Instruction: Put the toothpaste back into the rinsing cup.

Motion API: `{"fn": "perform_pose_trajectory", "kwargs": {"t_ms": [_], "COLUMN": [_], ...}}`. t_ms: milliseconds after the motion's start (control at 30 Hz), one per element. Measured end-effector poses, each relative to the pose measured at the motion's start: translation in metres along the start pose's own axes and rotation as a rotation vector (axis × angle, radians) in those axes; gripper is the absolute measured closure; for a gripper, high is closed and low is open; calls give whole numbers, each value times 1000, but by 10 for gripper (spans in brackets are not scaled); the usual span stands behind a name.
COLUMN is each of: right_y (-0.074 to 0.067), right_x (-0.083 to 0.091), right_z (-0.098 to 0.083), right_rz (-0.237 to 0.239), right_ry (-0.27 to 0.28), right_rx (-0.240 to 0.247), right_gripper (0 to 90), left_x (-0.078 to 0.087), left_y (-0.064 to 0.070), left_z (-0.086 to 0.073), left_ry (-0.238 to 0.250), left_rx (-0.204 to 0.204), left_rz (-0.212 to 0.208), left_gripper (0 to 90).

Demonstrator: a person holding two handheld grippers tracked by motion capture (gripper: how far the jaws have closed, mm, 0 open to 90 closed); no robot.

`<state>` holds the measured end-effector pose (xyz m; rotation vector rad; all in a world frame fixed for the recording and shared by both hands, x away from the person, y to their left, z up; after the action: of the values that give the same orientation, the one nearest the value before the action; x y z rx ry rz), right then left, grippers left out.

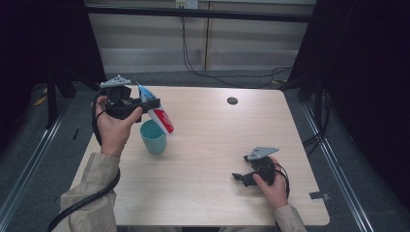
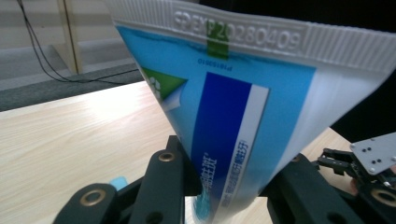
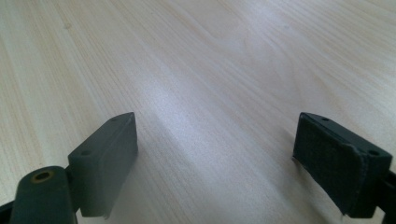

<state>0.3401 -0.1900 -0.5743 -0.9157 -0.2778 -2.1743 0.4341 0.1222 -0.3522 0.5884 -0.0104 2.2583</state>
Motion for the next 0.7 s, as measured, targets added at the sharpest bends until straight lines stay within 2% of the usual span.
{"fn": "perform_pose_trajectory", "kwargs": {"t_ms": [700], "right_y": [0], "right_x": [0], "right_z": [0], "right_rz": [0], "right_ry": [0], "right_rx": [0], "right_gripper": [133], "left_x": [11], "left_y": [-22], "left_z": [-3], "left_ry": [26], "left_rx": [29], "left_rz": [58], "left_gripper": [733]}}
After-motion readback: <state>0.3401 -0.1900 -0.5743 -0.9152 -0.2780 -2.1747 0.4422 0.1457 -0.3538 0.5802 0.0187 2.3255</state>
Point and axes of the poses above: each handheld gripper's, and its own axes: x roughly backward along the jaws, z roughly out of its top, y roughly to its right, the point moved 9 cm from there along -x, roughly forward along the jaws, and after that the axes turned 4 degrees about -x, right-handed, at the moved point
